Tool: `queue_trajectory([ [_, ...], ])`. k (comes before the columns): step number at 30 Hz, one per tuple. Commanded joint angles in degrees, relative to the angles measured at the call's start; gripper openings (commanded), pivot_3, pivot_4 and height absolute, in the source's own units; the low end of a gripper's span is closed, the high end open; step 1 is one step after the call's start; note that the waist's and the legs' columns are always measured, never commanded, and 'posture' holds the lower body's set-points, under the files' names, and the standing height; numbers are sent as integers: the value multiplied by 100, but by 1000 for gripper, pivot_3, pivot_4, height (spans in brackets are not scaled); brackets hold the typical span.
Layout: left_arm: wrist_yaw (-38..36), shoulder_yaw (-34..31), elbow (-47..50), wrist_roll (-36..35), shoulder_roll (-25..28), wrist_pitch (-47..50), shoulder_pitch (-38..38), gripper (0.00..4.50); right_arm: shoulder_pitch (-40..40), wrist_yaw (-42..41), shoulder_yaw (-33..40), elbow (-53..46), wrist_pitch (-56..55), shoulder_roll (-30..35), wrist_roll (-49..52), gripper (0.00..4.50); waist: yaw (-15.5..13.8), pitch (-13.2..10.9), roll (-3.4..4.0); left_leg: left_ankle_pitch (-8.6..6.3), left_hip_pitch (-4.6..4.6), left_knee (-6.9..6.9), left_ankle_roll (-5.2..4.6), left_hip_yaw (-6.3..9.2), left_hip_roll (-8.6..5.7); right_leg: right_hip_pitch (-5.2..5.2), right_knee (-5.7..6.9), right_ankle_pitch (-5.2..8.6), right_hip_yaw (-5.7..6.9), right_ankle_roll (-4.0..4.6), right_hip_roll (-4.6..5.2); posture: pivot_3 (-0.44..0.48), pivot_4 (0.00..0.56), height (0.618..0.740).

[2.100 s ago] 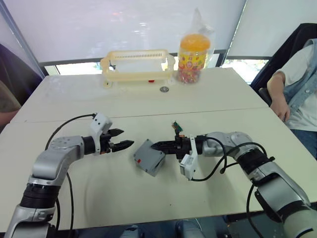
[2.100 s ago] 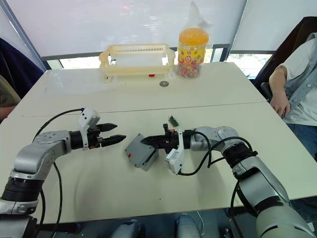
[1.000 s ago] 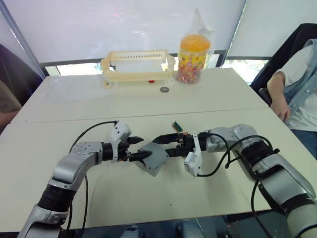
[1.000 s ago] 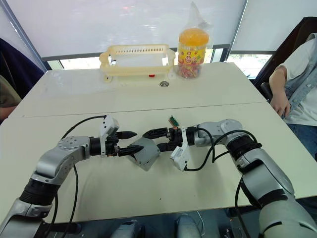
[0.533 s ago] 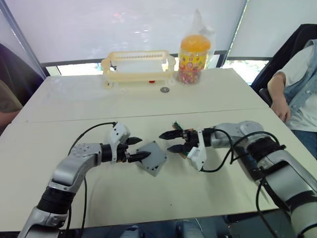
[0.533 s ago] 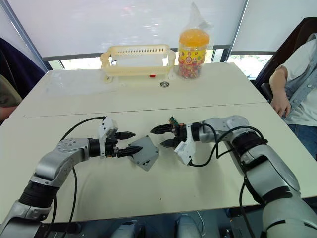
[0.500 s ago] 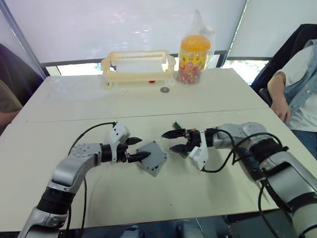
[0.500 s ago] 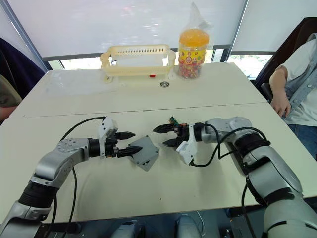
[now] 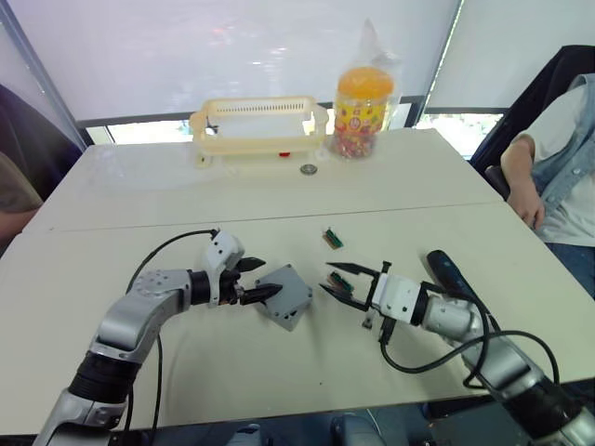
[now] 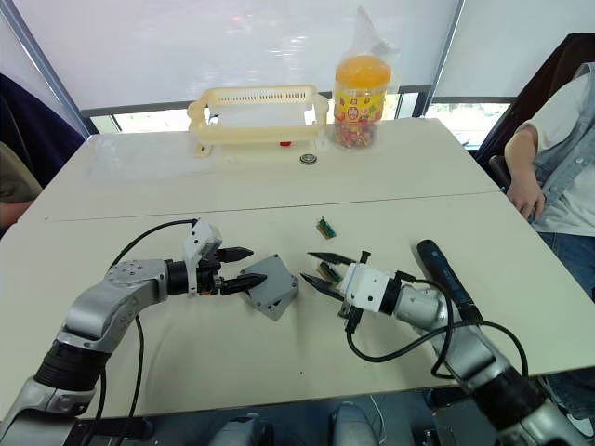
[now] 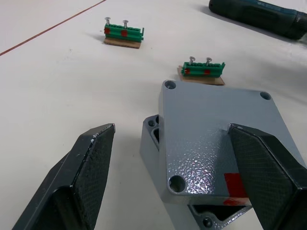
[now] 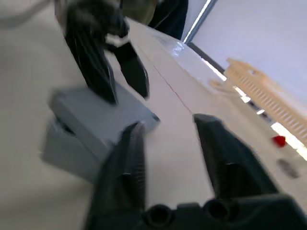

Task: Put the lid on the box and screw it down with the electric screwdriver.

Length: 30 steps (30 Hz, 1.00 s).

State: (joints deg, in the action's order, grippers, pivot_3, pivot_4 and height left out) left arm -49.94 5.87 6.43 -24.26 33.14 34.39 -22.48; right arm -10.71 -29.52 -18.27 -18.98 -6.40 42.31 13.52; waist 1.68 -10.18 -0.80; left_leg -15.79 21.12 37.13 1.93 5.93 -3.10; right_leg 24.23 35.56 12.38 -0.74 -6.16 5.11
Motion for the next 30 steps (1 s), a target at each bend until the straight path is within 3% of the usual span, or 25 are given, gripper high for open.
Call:
queue_trajectory([
  [1,128,-37,-113,53,-18,203,40,3870,335,80,271,-1009,1435,-123,885,67,-58,0,0,0,0,0,-1,0,0,0,0,0,0,0,0,0,150,740],
  [9,126,-316,120,-290,-35,542,-70,3870,716,-296,63,-1405,2344,-287,707,67,-107,-2,-2,-1,15,6,-1,0,-4,3,-13,2,9,1,2,0,150,740],
  [30,190,-59,195,-191,-186,518,-132,3870,493,-630,-19,-908,2271,-952,-382,67,-105,-2,-2,-1,20,5,-1,1,-8,8,-16,0,14,-1,2,0,150,740],
])
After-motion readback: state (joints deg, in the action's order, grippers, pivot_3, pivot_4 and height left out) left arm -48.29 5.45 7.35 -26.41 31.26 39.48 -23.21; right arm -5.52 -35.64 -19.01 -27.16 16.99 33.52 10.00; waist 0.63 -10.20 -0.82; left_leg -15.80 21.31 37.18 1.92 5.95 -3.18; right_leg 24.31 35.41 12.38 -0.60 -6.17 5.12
